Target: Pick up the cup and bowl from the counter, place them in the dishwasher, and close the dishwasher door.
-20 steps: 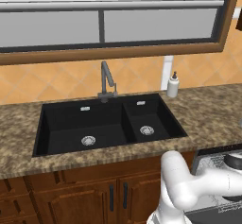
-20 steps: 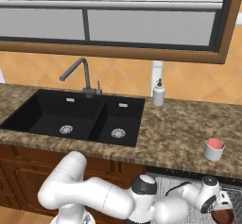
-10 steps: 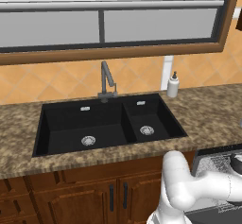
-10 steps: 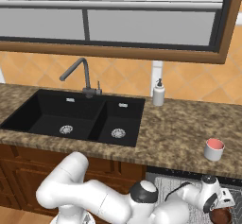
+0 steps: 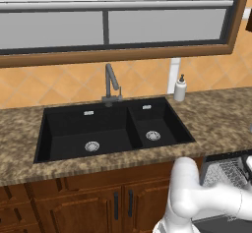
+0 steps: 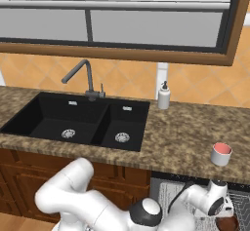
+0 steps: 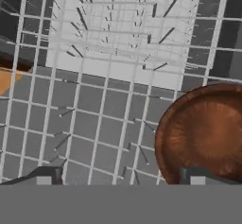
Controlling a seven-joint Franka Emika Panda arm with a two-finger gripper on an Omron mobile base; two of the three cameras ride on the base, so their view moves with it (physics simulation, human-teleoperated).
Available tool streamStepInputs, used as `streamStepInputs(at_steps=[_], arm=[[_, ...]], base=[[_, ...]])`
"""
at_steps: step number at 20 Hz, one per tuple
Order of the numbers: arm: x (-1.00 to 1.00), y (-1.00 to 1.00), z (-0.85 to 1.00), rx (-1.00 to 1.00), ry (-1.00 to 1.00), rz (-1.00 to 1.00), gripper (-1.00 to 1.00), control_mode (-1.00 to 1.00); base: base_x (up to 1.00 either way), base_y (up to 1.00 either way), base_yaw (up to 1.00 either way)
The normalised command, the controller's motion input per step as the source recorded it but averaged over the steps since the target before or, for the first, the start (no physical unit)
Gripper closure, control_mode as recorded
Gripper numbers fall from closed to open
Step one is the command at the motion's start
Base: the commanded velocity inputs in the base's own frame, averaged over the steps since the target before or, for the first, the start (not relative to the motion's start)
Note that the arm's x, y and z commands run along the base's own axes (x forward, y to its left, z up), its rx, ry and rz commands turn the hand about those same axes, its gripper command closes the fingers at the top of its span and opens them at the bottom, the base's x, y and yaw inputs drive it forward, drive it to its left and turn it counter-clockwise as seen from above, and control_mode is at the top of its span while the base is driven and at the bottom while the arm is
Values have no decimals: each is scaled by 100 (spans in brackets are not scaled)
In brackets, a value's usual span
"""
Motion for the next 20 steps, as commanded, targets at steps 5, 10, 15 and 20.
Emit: streamStepInputs(at_steps=[5, 10, 15, 20], arm=[[-46, -21, 88, 23, -8, -14, -100, -100], [-27, -28, 72, 20, -21, -13, -100, -100], [-29, -28, 64, 26, -49, -6, -100, -100], [-30, -20, 14, 11, -54, 0, -100, -100]], base=[[0, 0, 0], [0, 0, 0], [0, 0, 0], [0, 0, 0]])
